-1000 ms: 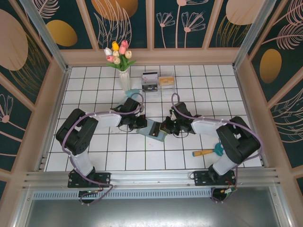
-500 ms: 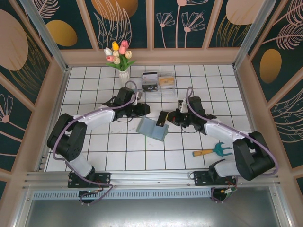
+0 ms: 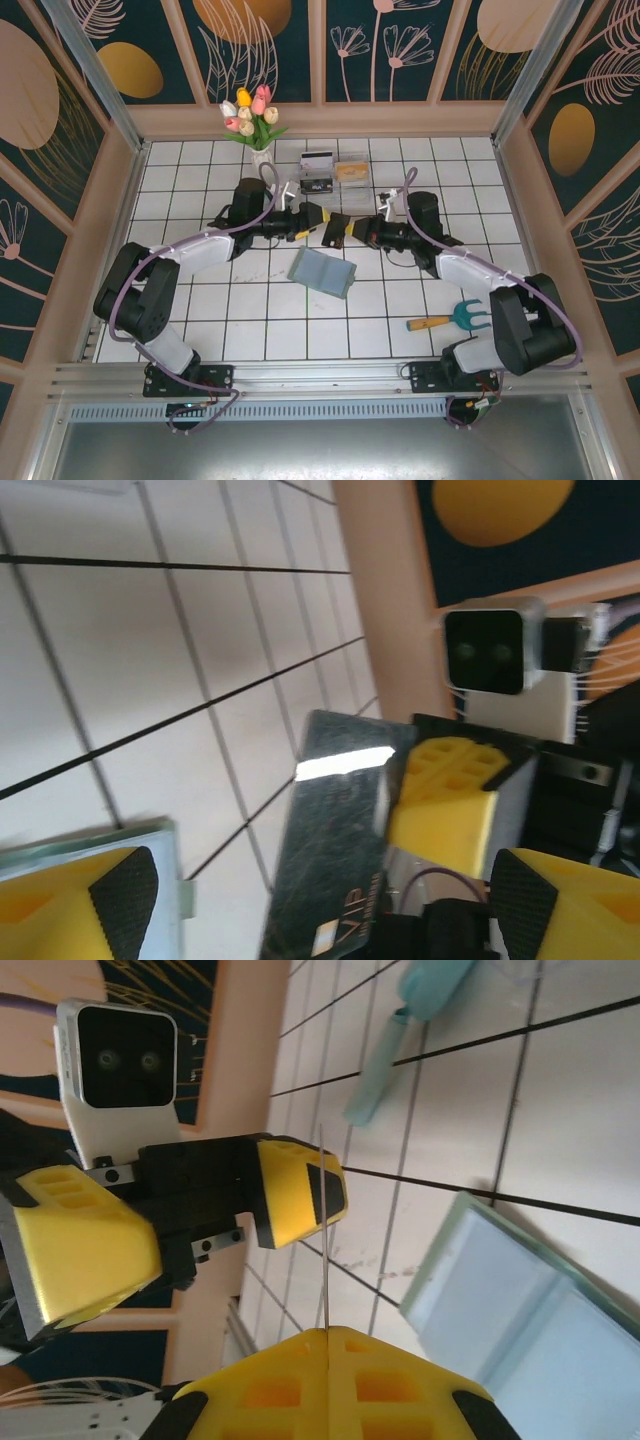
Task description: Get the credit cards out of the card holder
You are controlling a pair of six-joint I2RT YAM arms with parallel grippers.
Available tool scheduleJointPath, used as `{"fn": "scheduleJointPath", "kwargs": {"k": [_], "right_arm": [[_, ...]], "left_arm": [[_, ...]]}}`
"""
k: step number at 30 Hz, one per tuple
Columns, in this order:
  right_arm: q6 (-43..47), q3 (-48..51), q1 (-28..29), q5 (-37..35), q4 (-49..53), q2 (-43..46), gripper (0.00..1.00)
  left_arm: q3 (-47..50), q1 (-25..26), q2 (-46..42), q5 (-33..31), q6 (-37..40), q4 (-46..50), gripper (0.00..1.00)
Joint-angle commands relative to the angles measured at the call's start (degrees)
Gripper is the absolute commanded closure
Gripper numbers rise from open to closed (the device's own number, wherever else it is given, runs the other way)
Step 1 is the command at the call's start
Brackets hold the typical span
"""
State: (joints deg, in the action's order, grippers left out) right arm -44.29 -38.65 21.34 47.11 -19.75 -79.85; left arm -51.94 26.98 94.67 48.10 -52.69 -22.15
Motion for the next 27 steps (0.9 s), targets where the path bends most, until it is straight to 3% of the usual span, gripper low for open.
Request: {"fn": "scheduleJointPath", "kwargs": {"k": [1, 5, 9, 14, 16, 17, 23, 27], "right_arm": [[-3.18, -2.12, -0.56, 5.75, -8.26, -1.43, 0.96], [-5.56, -2.65, -0.61, 8.13, -11.63, -2.93, 0.96], [-7.58, -2.91, -0.75, 9.69, -13.69, -4.14, 0.95], [-10.07, -2.82, -0.72, 10.53, -16.81, -5.25, 0.94], [-11.25, -2.59, -0.71, 10.26, -18.06, -5.33, 0.88], [-11.99, -2.27, -0.69, 9.60, -18.72, -5.08, 0.81], [-20.17, 1.86, -0.10, -0.66, -28.15, -3.32, 0.49], [-25.59, 3.62, 3.25, -8.33, -34.76, -3.16, 0.45]], "left_arm": [[-0.43, -0.34, 1.66, 5.52, -5.07, -9.63, 0.14], [-1.35, -0.26, 2.33, 6.90, -6.20, -11.71, 0.24], [-1.30, -0.34, 2.23, 7.14, -6.85, -12.98, 0.52], [-0.31, -0.31, 2.56, 7.32, -11.83, -19.52, 0.78], [-0.33, -0.27, 2.73, 6.87, -12.72, -20.38, 0.94], [-0.45, -0.24, 2.79, 6.69, -13.16, -20.78, 1.00], [-0.83, -0.27, 0.49, 1.06, -13.86, -21.00, 1.00], [-0.46, -0.31, -2.01, -6.61, -14.92, -20.56, 1.00]]}}
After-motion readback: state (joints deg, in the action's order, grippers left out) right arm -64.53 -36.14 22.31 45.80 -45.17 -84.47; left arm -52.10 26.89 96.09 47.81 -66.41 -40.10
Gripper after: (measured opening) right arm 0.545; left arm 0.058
